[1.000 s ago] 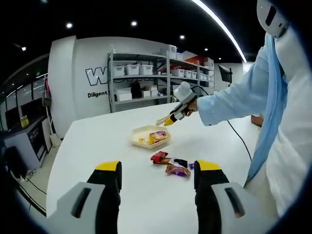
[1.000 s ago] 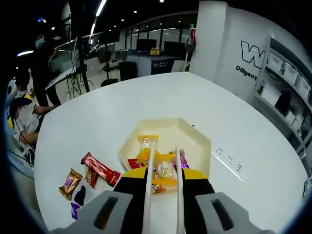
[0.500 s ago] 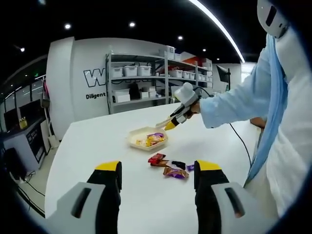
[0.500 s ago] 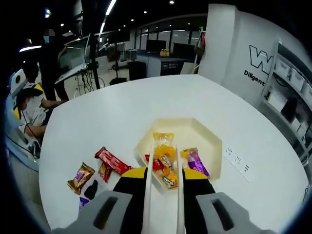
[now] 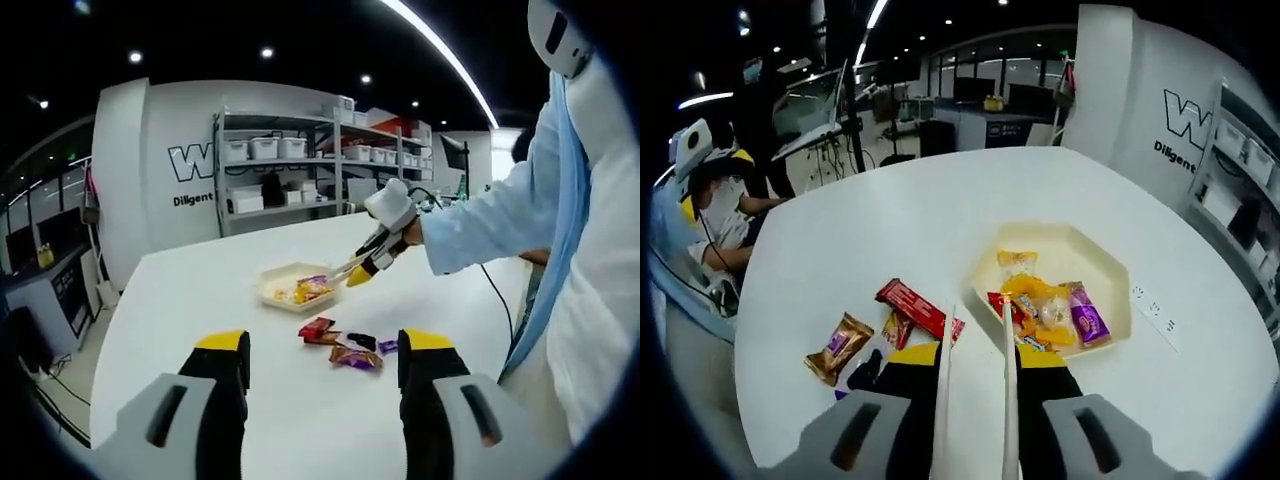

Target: Place the target food into the container with the food tongs after gripping and lifting it, then release it inside without dropping or visibly crushing the food.

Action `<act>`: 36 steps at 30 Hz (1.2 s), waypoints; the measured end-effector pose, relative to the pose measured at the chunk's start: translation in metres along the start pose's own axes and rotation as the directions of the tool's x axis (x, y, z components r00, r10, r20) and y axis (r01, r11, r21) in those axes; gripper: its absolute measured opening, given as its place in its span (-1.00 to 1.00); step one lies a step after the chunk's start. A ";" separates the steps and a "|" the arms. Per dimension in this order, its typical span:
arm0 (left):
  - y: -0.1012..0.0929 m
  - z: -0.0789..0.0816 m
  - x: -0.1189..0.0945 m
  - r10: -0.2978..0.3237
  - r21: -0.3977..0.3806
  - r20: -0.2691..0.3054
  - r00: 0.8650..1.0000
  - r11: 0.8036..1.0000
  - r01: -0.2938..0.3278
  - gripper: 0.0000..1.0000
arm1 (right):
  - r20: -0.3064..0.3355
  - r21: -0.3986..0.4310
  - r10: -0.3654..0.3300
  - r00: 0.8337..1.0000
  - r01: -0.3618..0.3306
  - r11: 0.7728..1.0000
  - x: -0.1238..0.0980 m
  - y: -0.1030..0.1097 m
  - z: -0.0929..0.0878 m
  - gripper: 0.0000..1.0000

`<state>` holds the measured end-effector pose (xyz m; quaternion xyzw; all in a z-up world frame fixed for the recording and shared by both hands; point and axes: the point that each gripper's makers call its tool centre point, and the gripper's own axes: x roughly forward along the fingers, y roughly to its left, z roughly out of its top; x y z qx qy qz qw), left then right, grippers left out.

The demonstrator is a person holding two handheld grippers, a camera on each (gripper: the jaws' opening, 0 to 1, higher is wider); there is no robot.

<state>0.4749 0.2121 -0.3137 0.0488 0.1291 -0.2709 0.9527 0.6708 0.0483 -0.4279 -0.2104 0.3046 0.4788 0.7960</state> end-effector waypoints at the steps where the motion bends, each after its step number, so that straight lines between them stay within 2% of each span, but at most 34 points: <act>1: 0.000 0.000 0.000 -0.001 0.000 0.001 1.000 1.000 0.001 0.15 | 0.000 0.002 0.004 1.000 -0.004 1.000 0.000 0.003 -0.001 -0.61; 10: -0.003 0.002 0.002 -0.007 0.001 0.007 1.000 1.000 0.007 0.15 | -0.012 0.029 0.044 0.999 -0.043 0.999 0.002 0.032 -0.018 -0.60; 20: -0.005 0.001 0.001 -0.013 0.001 0.009 1.000 1.000 0.013 0.15 | -0.055 0.042 0.085 0.995 -0.083 0.996 0.001 0.071 -0.043 -0.60; 36: -0.009 0.000 -0.003 -0.024 0.006 0.012 1.000 1.000 0.024 0.15 | -0.093 0.065 0.095 0.991 -0.089 0.994 0.002 0.094 -0.064 -0.61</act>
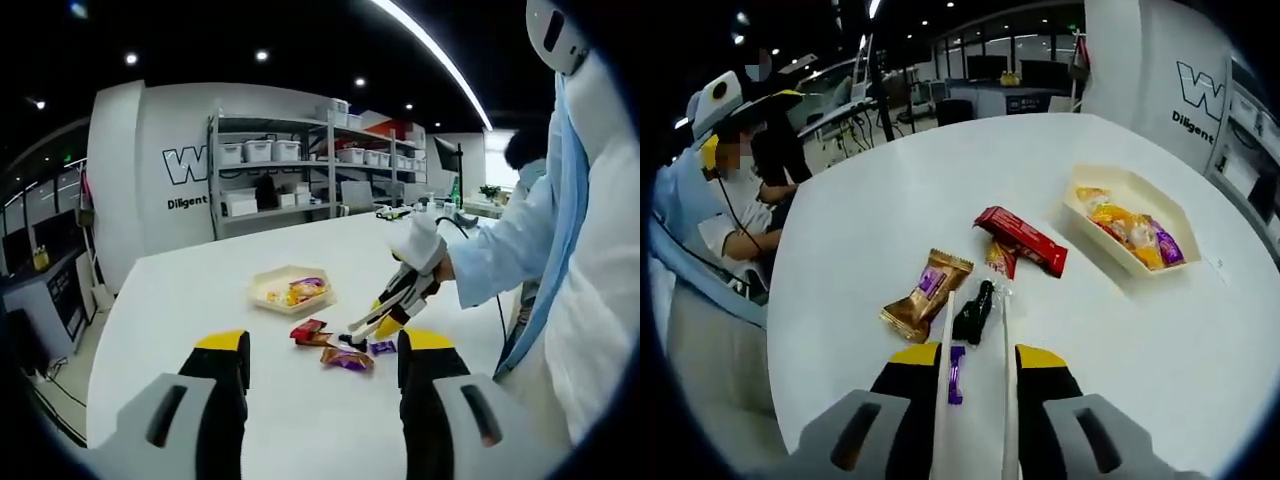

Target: Place the target food into the container with the food tongs after gripping and lifting it, then release it inside without dropping or visibly crushing the food.

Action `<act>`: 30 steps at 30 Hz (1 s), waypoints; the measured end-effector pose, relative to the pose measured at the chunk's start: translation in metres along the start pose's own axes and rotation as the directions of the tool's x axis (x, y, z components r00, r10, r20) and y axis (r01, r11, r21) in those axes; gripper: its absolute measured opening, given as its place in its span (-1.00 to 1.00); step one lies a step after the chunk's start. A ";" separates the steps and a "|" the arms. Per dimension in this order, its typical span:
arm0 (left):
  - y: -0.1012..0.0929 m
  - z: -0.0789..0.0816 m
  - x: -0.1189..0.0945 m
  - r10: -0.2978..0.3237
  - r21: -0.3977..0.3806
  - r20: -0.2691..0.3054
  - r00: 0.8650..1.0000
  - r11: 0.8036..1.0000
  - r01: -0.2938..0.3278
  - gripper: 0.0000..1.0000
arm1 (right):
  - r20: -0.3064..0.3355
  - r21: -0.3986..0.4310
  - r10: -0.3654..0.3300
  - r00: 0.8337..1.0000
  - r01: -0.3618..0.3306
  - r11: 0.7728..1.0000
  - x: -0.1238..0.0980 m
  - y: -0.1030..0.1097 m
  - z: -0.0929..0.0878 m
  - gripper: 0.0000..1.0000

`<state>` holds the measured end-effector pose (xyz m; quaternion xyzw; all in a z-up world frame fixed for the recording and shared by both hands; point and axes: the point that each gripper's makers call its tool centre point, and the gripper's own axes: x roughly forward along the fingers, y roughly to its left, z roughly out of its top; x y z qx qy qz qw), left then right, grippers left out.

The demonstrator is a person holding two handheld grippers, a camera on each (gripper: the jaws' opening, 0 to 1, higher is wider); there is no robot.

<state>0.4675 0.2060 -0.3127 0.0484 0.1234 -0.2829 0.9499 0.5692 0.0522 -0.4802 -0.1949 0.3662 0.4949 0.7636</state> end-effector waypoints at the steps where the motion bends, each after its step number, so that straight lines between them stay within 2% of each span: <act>1: 0.000 0.000 0.000 0.000 0.000 0.000 1.000 1.000 0.000 0.15 | -0.005 -0.005 -0.004 1.000 0.004 1.000 0.001 0.002 -0.002 -0.61; 4: 0.000 0.000 -0.001 0.001 -0.001 0.001 1.000 1.000 -0.001 0.15 | -0.024 -0.032 -0.020 1.000 0.019 0.999 0.003 0.004 -0.007 -0.64; 15: 0.000 -0.002 -0.004 0.005 -0.002 0.001 1.000 1.000 -0.005 0.15 | -0.025 0.019 -0.025 0.999 0.026 0.999 0.001 0.001 -0.014 -0.75; 30: 0.000 0.001 0.000 -0.003 0.003 0.008 1.000 1.000 0.003 0.15 | 0.005 0.044 -0.032 0.999 0.032 0.999 -0.011 -0.003 -0.005 -0.75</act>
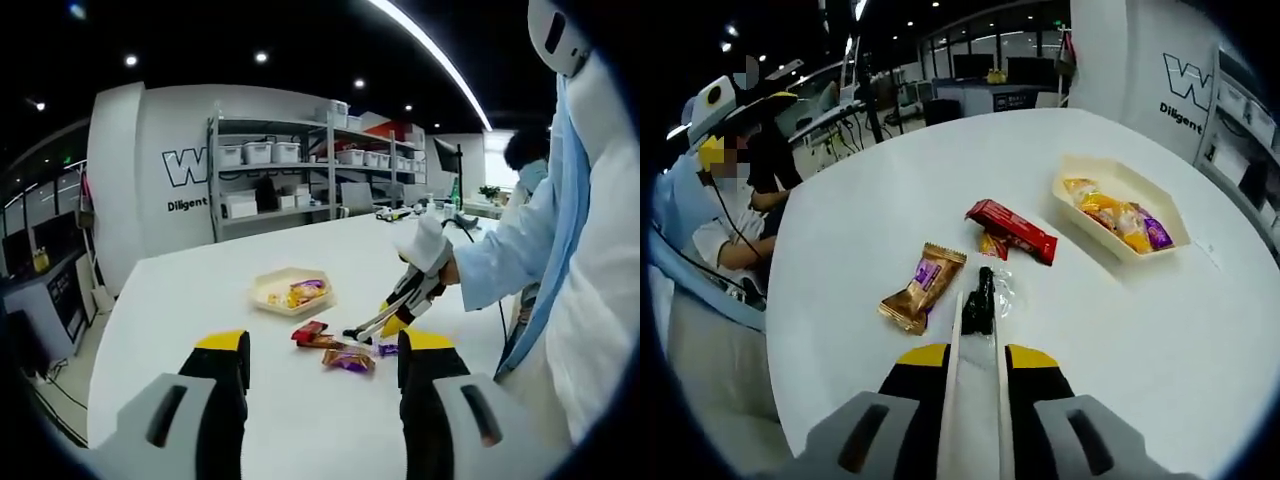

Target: Place the target food into the container with the food tongs after gripping and lifting it, then release it inside without dropping or visibly crushing the food.

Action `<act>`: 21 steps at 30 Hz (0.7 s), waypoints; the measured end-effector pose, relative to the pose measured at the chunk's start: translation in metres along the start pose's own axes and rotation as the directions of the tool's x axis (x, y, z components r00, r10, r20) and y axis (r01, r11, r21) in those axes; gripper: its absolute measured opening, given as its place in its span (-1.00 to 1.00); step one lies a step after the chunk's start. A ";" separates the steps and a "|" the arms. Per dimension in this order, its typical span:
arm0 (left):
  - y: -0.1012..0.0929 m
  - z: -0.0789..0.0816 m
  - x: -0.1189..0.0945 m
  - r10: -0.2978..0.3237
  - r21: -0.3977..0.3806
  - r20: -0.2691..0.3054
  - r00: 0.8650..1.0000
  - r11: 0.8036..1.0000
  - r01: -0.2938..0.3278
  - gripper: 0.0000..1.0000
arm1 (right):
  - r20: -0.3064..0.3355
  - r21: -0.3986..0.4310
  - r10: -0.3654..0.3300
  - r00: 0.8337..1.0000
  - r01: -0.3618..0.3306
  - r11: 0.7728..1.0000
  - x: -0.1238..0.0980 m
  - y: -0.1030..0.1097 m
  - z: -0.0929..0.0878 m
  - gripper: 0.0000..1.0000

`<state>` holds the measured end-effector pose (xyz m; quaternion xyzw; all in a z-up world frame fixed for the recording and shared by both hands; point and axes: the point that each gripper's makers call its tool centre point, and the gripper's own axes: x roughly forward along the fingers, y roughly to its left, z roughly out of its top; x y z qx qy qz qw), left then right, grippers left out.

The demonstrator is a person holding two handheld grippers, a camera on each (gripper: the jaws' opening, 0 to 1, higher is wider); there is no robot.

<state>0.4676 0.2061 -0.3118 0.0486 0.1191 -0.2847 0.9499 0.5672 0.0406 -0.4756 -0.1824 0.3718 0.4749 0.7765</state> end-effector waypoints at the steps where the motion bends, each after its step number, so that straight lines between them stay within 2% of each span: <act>1: 0.000 0.000 0.000 -0.001 0.001 0.000 1.000 1.000 0.001 0.15 | -0.001 -0.006 -0.003 1.000 0.003 1.000 0.000 0.000 0.000 -0.75; 12: -0.001 0.000 0.000 -0.004 -0.001 0.002 1.000 1.000 0.004 0.15 | 0.027 -0.005 -0.026 0.999 0.027 1.000 -0.010 -0.013 0.011 -0.74; 21: -0.001 0.001 -0.001 -0.006 -0.006 0.004 1.000 1.000 0.006 0.16 | 0.077 -0.018 -0.088 0.993 0.090 0.996 -0.025 -0.053 0.048 -0.73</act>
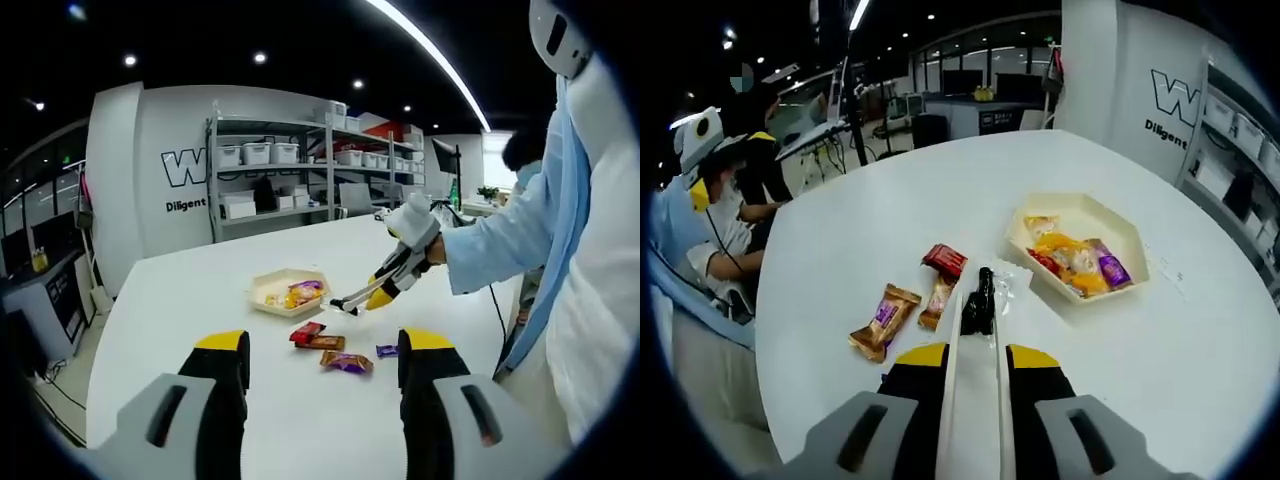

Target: Place the target food into the container with the food tongs after gripping and lifting it, then release it inside without dropping or visibly crushing the food.

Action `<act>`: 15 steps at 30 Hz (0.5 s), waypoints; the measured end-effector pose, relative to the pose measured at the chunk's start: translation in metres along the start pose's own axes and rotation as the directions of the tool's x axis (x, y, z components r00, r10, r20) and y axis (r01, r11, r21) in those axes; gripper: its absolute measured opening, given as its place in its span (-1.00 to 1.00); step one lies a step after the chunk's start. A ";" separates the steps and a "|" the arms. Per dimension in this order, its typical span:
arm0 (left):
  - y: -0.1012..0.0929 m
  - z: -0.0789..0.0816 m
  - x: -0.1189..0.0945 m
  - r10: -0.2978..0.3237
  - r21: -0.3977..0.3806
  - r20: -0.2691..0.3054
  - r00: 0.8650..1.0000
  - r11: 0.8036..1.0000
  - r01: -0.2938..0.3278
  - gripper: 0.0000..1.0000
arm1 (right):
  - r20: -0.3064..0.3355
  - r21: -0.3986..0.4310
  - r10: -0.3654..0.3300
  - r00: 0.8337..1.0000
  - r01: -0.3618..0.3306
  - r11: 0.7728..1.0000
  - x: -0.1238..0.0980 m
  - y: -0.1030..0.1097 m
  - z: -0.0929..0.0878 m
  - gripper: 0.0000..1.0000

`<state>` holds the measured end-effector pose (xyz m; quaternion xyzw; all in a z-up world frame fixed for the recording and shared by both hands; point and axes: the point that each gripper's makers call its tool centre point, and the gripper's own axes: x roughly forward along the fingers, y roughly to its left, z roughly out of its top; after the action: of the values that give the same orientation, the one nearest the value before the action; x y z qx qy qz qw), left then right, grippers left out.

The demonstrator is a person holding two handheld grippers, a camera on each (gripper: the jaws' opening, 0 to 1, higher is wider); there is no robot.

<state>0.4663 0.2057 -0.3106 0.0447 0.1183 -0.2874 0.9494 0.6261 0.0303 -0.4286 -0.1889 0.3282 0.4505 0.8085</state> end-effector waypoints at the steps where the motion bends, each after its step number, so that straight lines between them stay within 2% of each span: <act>1: 0.000 0.000 0.000 -0.001 -0.002 0.001 1.000 1.000 0.001 0.16 | 0.005 -0.002 -0.006 1.000 0.006 1.000 -0.001 -0.004 0.004 -0.73; 6: 0.001 0.000 0.001 0.004 -0.001 -0.004 1.000 1.000 -0.004 0.16 | 0.026 -0.018 -0.033 0.999 0.033 0.999 -0.003 -0.028 0.024 -0.73; 15: 0.005 -0.002 0.001 0.017 -0.009 -0.009 1.000 1.000 -0.017 0.16 | 0.031 -0.036 -0.059 0.998 0.061 0.997 0.004 -0.063 0.045 -0.72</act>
<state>0.4697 0.2100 -0.3128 0.0428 0.1233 -0.2787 0.9515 0.6971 0.0269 -0.3988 -0.2069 0.3017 0.4349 0.8228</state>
